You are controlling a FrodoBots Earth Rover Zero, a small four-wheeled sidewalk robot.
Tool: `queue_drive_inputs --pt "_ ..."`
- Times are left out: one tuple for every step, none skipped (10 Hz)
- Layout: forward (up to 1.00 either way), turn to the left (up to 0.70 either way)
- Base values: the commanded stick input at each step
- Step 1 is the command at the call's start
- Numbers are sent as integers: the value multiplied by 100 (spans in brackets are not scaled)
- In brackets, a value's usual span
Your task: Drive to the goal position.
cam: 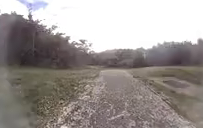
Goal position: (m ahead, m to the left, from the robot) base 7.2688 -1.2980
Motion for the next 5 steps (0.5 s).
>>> queue_drive_inputs --pt "30 0" --pt "30 0" --pt "30 0" --pt "30 0" --pt "30 0"
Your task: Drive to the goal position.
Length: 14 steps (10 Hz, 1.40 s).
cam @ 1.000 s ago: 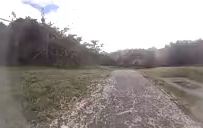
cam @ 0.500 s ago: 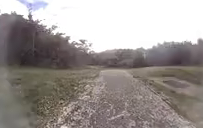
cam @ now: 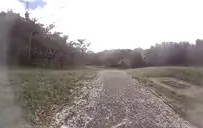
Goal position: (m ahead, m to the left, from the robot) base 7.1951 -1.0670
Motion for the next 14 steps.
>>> queue_drive_inputs --pt "30 0" --pt "30 0" --pt "30 0" --pt "30 0" --pt "30 0" --pt "30 0" --pt "30 0" --pt "30 0" --pt "30 0" --pt "30 0" --pt "30 0" --pt "30 0" --pt "30 0" --pt "30 0"
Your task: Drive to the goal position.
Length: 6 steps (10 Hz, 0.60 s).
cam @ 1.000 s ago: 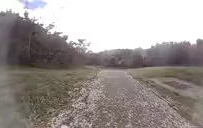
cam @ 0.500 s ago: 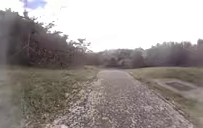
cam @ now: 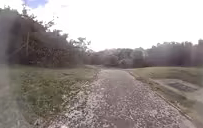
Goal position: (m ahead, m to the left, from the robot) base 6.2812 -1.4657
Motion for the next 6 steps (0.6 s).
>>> queue_drive_inputs --pt "30 0" --pt "30 0" --pt "30 0" --pt "30 0" --pt "30 0" --pt "30 0"
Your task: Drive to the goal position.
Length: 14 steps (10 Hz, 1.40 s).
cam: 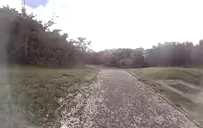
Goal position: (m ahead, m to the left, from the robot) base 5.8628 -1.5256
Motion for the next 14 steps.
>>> queue_drive_inputs --pt "30 0" --pt "30 0" --pt "30 0" --pt "30 0" --pt "30 0" --pt "30 0" --pt "30 0" --pt "30 0" --pt "30 0" --pt "30 0" --pt "30 0" --pt "30 0" --pt "30 0" --pt "30 0"
